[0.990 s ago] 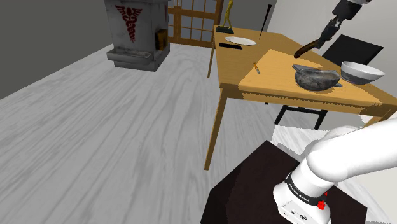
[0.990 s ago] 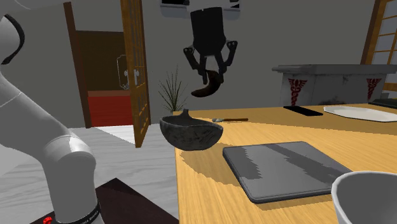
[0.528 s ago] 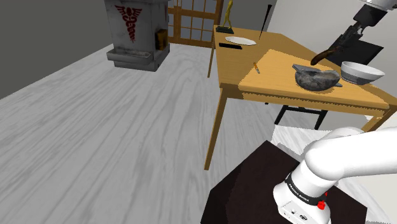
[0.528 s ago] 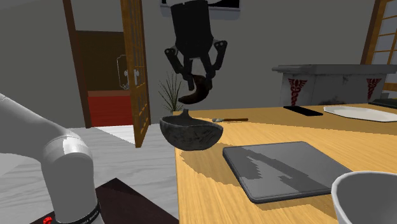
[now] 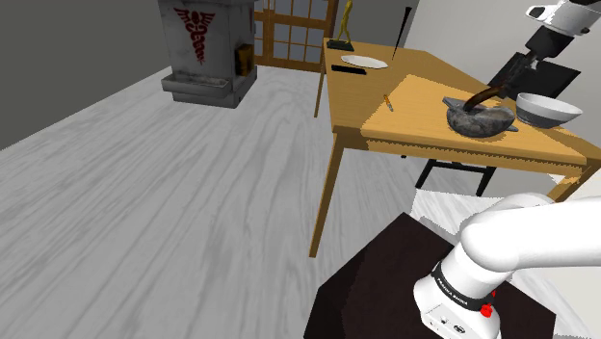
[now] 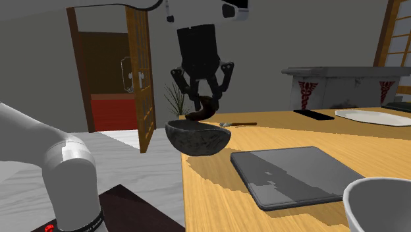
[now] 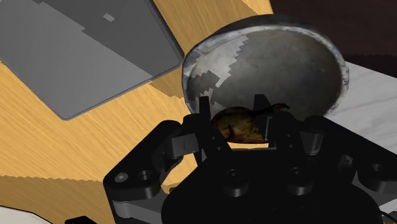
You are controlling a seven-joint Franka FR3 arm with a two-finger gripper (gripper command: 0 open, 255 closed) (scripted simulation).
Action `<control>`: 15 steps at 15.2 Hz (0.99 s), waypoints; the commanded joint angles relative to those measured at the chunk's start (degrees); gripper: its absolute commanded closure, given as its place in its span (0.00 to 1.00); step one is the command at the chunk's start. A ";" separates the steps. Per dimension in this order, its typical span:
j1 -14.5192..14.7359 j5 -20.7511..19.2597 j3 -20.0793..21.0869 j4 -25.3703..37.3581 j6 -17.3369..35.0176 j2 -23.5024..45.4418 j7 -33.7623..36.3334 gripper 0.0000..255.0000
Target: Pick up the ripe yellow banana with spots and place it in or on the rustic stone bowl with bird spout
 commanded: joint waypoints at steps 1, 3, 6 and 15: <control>-0.33 -0.43 -0.28 -2.01 1.39 -0.69 0.01 1.00; -0.65 -0.84 -0.56 -4.03 2.81 -1.32 0.09 1.00; -0.65 -0.84 -0.56 -4.03 2.81 -1.32 0.09 1.00; -0.64 -0.84 -0.56 -4.03 2.81 -1.32 0.09 0.00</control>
